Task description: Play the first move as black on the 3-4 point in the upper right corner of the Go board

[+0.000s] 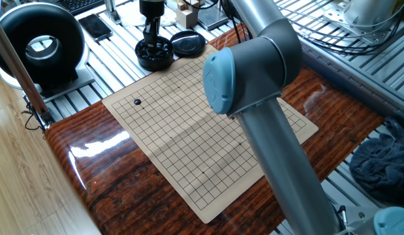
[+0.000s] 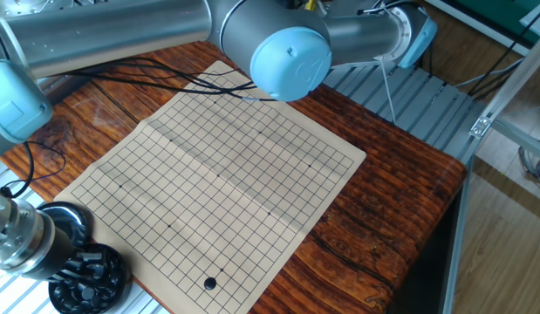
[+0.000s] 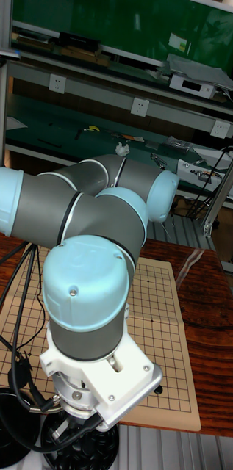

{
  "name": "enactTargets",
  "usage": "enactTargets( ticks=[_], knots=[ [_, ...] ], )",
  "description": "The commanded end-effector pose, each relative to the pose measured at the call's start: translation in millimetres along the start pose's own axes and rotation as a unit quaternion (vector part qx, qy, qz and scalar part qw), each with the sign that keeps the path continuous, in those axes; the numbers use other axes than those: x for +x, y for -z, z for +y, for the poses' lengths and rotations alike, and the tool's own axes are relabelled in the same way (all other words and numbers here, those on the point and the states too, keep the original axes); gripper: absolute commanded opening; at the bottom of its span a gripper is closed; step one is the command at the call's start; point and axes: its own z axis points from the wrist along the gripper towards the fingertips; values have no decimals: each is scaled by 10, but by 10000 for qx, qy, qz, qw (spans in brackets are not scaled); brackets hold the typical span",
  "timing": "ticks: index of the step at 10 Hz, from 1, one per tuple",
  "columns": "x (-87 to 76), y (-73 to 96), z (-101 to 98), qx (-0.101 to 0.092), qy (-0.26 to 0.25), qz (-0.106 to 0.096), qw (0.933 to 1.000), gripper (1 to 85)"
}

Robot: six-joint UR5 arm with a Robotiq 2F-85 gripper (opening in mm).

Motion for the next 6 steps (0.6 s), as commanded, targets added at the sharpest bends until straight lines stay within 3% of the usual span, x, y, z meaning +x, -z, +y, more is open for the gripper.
enactTargets(
  ticks=[1, 2, 3, 6],
  knots=[
    [-119, 8, -72, 152, -36, -228, 9996, 193],
    [-143, 12, -215, 437, -108, -247, 9987, 170],
    [-164, 20, -241, 506, -140, -260, 9983, 167],
    [-277, 43, -182, 433, -277, -425, 9978, 183]
  ],
)
